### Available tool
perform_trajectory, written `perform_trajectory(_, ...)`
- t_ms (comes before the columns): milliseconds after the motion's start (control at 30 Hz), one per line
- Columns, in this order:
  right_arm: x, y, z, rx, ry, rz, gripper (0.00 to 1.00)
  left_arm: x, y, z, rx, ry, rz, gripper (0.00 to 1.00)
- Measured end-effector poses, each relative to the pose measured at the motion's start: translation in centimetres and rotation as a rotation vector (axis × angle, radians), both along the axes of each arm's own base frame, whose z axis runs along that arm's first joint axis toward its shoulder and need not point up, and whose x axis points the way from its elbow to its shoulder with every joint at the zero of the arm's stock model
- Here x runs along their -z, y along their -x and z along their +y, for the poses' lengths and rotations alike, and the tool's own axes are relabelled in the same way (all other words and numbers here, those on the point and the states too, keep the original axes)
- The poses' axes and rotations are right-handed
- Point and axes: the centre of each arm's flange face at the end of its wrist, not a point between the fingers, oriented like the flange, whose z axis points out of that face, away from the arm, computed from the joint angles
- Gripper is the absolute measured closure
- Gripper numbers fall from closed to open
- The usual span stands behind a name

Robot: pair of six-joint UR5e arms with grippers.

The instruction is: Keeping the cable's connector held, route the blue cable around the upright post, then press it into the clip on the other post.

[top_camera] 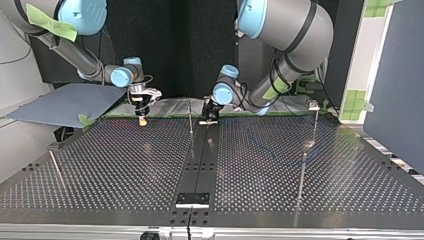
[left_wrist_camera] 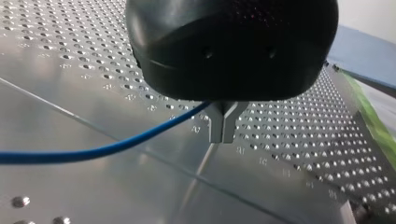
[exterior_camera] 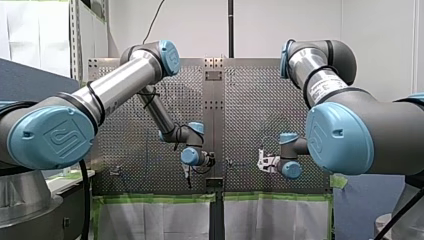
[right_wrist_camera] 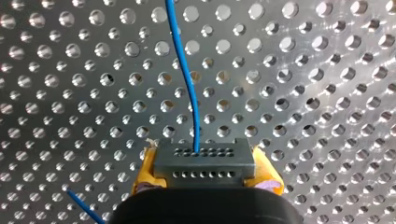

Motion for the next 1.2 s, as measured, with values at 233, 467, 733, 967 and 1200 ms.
perform_trajectory(233, -0.1, -0.3, 0.0, -0.013, 0.002, -0.002, 1.00, -0.1, -0.5, 0.7, -0.036, -0.057, -0.038, 0.64)
perform_trajectory(467, -0.1, -0.5, 0.1, -0.017, -0.001, -0.003, 1.00, -0.3, -0.9, 0.9, -0.042, -0.108, -0.076, 0.00)
perform_trajectory(733, 0.0, -0.6, 0.2, -0.022, -0.006, -0.003, 1.00, 0.0, 0.1, 0.4, -0.013, -0.199, -0.060, 0.00)
perform_trajectory(967, 0.0, -0.6, 0.3, -0.023, -0.012, -0.001, 1.00, 0.4, 1.2, 0.4, 0.014, -0.297, -0.023, 0.00)
perform_trajectory(1200, 0.2, -0.5, 0.4, -0.022, -0.026, 0.002, 1.00, -0.8, 2.4, -0.5, 0.067, -0.362, -0.013, 0.00)
